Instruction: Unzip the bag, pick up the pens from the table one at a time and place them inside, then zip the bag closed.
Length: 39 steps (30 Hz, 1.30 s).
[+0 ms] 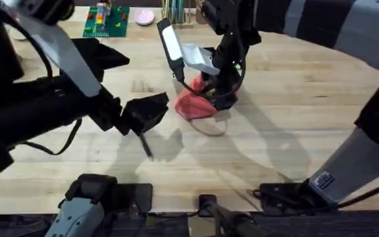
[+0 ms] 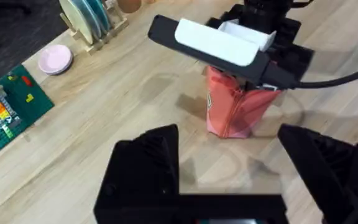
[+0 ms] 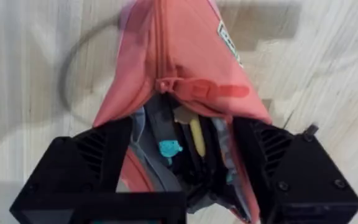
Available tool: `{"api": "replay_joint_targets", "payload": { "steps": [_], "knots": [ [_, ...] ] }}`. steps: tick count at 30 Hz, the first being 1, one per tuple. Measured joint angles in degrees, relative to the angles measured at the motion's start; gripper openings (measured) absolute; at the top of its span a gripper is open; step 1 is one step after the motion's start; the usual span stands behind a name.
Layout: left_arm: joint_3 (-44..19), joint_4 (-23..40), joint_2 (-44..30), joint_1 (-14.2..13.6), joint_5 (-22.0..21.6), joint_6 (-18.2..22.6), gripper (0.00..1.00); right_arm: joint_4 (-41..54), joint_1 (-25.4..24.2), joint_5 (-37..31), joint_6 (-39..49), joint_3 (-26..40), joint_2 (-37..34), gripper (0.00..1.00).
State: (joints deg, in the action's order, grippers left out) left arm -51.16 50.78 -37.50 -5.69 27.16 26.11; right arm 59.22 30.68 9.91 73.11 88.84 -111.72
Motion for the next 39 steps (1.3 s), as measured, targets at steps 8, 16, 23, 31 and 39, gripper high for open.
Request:
{"api": "replay_joint_targets", "payload": {
  "steps": [8,16,23,31,39],
  "knots": [
    [0.00,0.00,0.00,0.00,0.00,0.00,0.993,-0.13,0.00,-0.03,0.01,-0.02,0.00,0.995],
    [0.00,0.00,0.00,0.00,0.00,0.00,0.993,-0.17,0.00,-0.03,-0.70,-0.02,0.00,0.995],
    [0.00,0.00,0.00,0.00,0.00,0.00,0.993,-0.03,-0.27,-0.09,-2.43,0.02,0.16,0.995],
    [0.00,0.00,0.00,0.00,0.00,0.00,0.993,0.29,-2.00,-0.07,-5.42,0.02,7.09,0.996],
    [0.00,0.00,0.00,0.00,0.00,0.00,0.993,0.42,-6.44,-0.06,-12.02,0.04,13.89,0.996]
  ]
}}
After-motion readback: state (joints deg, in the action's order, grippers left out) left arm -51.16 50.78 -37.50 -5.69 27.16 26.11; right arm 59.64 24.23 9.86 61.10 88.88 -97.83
